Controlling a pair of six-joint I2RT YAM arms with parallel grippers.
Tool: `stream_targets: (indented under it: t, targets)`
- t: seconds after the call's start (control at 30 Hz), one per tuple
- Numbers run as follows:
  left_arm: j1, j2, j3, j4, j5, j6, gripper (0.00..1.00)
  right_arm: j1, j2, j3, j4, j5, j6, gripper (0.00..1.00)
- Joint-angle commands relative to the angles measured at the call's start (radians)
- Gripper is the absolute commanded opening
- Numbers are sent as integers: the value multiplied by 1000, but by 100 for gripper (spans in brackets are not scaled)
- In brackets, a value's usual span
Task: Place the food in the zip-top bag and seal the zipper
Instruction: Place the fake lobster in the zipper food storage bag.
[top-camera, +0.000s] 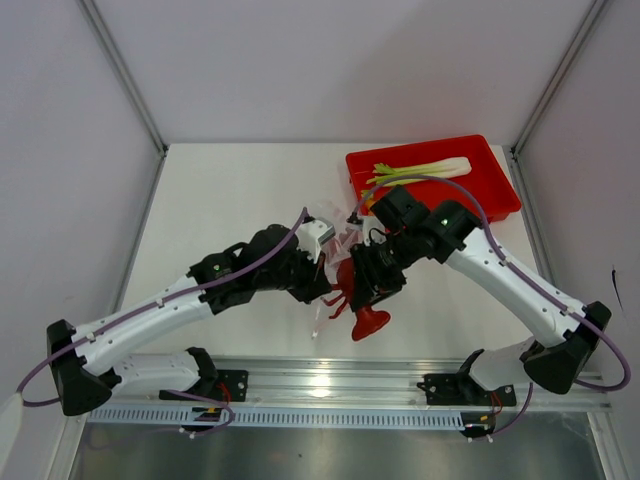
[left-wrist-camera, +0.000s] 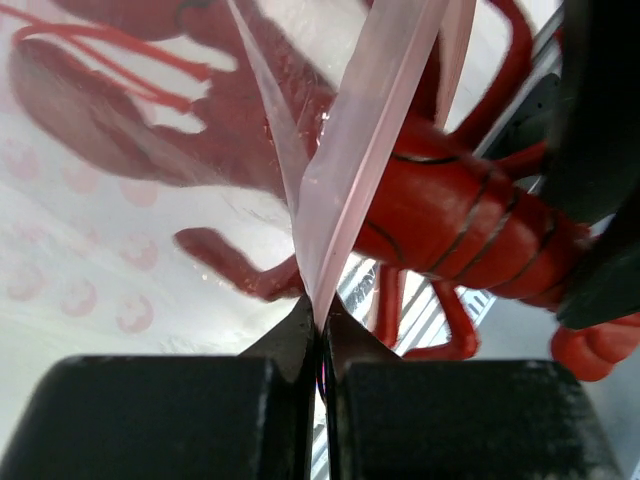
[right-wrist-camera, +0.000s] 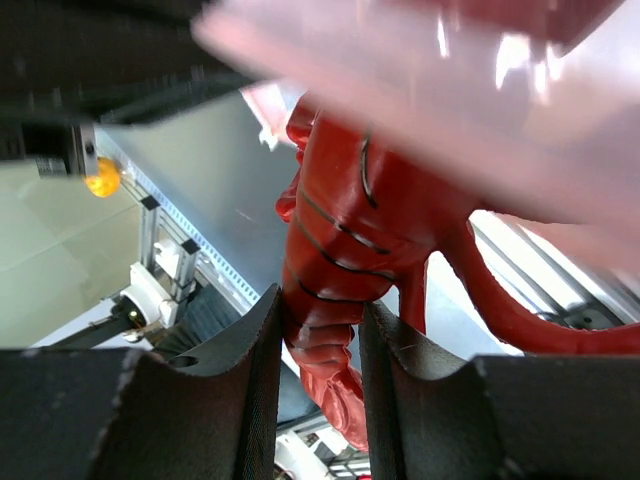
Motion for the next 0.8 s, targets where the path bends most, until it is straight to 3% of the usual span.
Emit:
stream_targets:
  t: [0.0,0.2,0.47,0.57,0.63,0.7,0.77]
  targets:
    - [-3,-13,-5,45,42,-27,1,-1,26,33,87,-60,26,5]
    - [-13,-23,-14,74,84,-45,1,-13,84,44,92,-41,20,4]
    - [-14,-57,-13,45,94,-59,0,-50,129,45,169,33,28,13]
    - [-14,-65,-13,50,114,-67,1,-50,127,44,221,38,43,31]
    - [-14,-63,-7,53,124,-68,0,-48,118,30,247,71,48,49]
    - [-14,-54,12,50,130,-70,1,-47,94,13,262,84,49,57]
    - [-14,-47,22,47,139,-75,1,-48,71,1,273,81,60,58]
